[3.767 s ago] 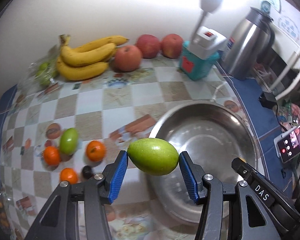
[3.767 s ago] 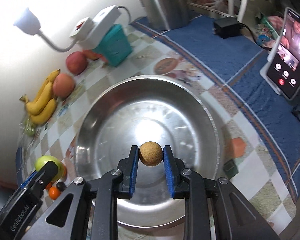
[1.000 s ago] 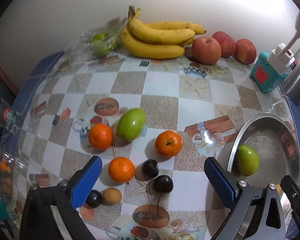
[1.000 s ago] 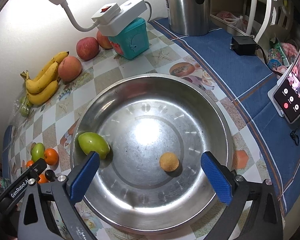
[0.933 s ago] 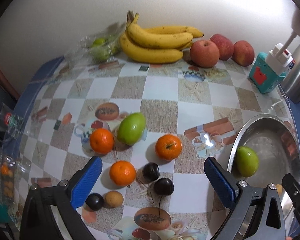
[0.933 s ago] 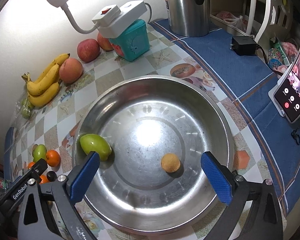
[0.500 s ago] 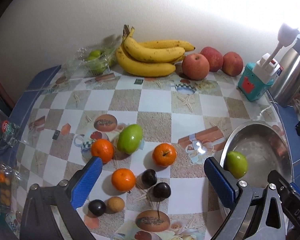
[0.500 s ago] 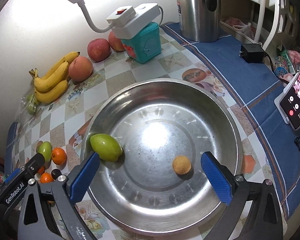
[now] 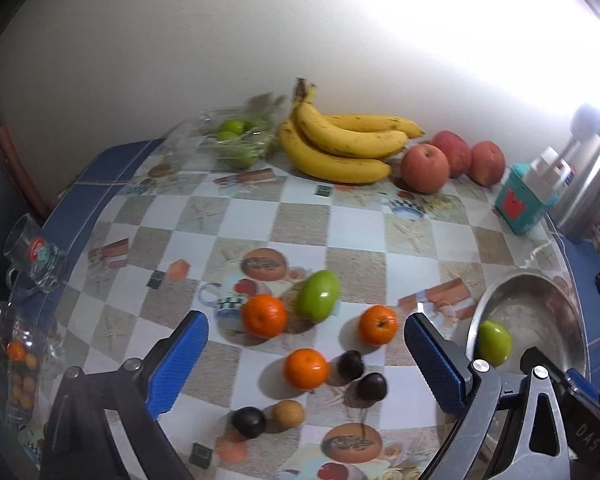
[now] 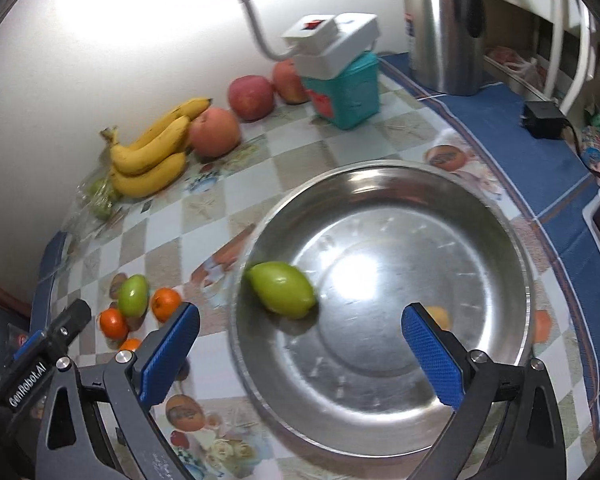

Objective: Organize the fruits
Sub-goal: 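Move both open tools from the basin back to the fruit row, then grasp a black round fruit with the left tool while the right tool grasps a dark plum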

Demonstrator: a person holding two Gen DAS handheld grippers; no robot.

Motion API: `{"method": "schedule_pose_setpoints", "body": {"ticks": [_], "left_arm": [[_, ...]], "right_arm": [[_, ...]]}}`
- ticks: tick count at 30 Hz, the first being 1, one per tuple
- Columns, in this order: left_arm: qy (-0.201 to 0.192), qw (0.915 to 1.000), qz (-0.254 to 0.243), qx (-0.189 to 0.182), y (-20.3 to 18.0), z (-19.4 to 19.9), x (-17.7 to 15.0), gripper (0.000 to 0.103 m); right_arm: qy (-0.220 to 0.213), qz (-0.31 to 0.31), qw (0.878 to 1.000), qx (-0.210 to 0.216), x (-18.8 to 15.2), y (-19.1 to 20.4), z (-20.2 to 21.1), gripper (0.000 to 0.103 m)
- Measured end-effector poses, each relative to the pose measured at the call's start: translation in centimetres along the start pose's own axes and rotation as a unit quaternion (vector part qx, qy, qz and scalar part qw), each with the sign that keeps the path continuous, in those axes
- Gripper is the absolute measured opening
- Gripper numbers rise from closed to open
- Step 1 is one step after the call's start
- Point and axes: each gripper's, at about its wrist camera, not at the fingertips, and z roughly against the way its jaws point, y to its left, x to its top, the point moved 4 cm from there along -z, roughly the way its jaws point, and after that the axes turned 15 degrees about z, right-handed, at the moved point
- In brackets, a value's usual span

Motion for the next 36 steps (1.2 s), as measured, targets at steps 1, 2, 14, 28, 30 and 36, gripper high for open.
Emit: {"method": "schedule_pose_setpoints", "body": {"ticks": [1,2,14,28,30,36], "left_arm": [[-0.001,1.0000,0.005,0.004,0.5,0.1,0.1,0.100],[-0.003,0.9999,0.010,0.009,1.1,0.2,0.2,0.100],[0.000,0.9929,0.113,0.037,9.1,1.4,0.6,0.100],[0.118,0.9800,0.160,0.015,11.4,-2.7,-3.4,0.086],[0.133,0.9772,0.165,0.006,11.3,-3.2,-3.9,0.082],[0.170,0.9678,0.185,-0.012,11.1,-4.3,-4.9,0.068]], "right_arm": [[0.000,0.006,1.000,0.001,0.0,0.4,0.0,0.101],[0.000,0.011,1.000,0.004,0.0,0.9,-0.1,0.101],[-0.023,0.096,0.992,0.081,0.3,8.7,0.5,0.101],[0.027,0.143,0.981,0.125,-1.6,13.2,-3.1,0.088],[0.033,0.141,0.982,0.121,-1.8,13.1,-3.7,0.084],[0.054,0.129,0.983,0.120,-2.3,12.6,-5.6,0.068]]}}
